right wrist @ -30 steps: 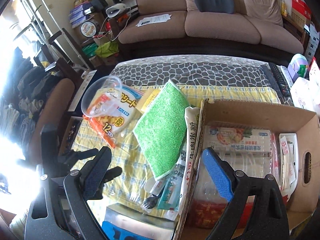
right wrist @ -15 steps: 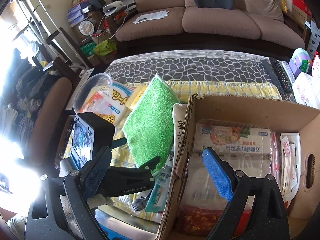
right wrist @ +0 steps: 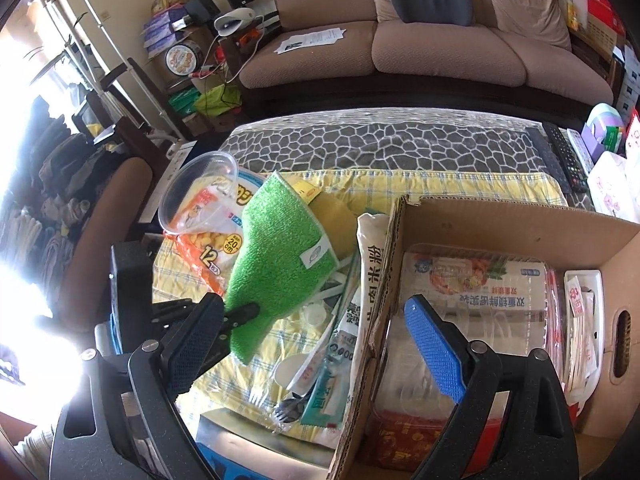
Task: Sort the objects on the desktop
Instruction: 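Grasp the green scrubbing cloth with the left gripper and lift it, then lay the green cloth flat on the table and open the left gripper, then pinch the green cloth edge with the left gripper, drag it flatter, release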
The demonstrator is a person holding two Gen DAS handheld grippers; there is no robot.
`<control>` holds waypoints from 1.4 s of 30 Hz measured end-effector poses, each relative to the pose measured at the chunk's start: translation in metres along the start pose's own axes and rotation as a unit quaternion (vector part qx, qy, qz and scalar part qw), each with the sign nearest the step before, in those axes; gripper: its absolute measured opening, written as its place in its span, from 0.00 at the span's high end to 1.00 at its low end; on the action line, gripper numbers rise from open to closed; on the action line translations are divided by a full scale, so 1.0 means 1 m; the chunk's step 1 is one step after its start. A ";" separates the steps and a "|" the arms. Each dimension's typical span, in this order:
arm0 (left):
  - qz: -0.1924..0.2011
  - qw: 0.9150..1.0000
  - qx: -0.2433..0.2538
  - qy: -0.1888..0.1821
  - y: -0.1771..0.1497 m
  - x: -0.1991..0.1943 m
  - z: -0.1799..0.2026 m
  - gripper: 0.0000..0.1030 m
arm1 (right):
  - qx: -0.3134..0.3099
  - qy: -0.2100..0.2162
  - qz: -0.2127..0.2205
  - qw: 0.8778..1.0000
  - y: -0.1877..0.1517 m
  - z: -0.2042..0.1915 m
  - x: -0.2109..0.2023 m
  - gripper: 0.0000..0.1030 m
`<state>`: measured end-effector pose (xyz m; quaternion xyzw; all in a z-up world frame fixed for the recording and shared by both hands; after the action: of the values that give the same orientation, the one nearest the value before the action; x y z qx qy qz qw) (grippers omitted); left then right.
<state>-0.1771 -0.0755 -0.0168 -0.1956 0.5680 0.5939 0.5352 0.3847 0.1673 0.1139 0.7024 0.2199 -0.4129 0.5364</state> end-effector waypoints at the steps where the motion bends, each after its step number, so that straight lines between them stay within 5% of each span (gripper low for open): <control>1: 0.002 1.000 -0.001 0.003 -0.005 -0.008 -0.007 0.90 | -0.002 0.001 0.000 1.000 0.001 -0.005 0.000 0.10; 14: -0.011 0.999 -0.024 0.033 -0.068 -0.056 -0.081 0.88 | -0.024 -0.004 -0.026 0.999 -0.005 -0.062 0.027 0.21; 19: -0.018 0.999 -0.028 0.042 -0.081 -0.057 -0.090 0.51 | -0.022 -0.007 -0.036 0.999 -0.011 -0.069 0.034 0.21; 23: 0.012 0.998 -0.028 0.053 -0.073 -0.081 -0.096 0.44 | -0.022 -0.010 -0.034 0.999 -0.012 -0.069 0.030 0.21; 27: 0.019 0.998 0.000 0.060 -0.066 -0.084 -0.090 0.41 | -0.017 -0.010 -0.033 0.999 -0.013 -0.069 0.029 0.21; 30: -0.015 0.998 0.023 0.063 -0.078 -0.058 -0.084 0.42 | -0.016 -0.005 -0.035 0.999 -0.017 -0.072 0.032 0.21; 32: -0.042 0.995 0.042 0.076 -0.092 -0.040 -0.080 0.55 | -0.019 -0.001 -0.042 0.999 -0.022 -0.077 0.037 0.21; 34: -0.046 0.995 0.049 0.078 -0.104 -0.037 -0.076 0.55 | -0.024 0.001 -0.050 0.998 -0.027 -0.082 0.043 0.21; 36: -0.033 0.994 0.062 0.085 -0.113 -0.047 -0.069 0.50 | -0.028 0.003 -0.057 0.998 -0.033 -0.087 0.049 0.21; 38: -0.014 0.990 0.092 0.107 -0.118 -0.054 -0.058 0.29 | -0.032 0.003 -0.063 0.998 -0.035 -0.089 0.054 0.21; 42: -0.015 0.975 0.153 0.158 -0.121 -0.041 -0.041 0.24 | -0.025 0.002 -0.064 0.998 -0.035 -0.090 0.058 0.21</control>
<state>-0.0742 -0.1557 -0.0502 -0.2112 0.7264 0.4536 0.4712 0.4226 0.2554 0.0540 0.6740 0.2758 -0.4393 0.5259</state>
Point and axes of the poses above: each gripper's, at about its wrist camera, not at the fingertips, and x roughly the way its jaws point, z to its right, y to its top, the point moved 4 cm from there along x, roughly the way its jaws point, and after that the axes turned 1 degree about z, right-handed, at the moved point
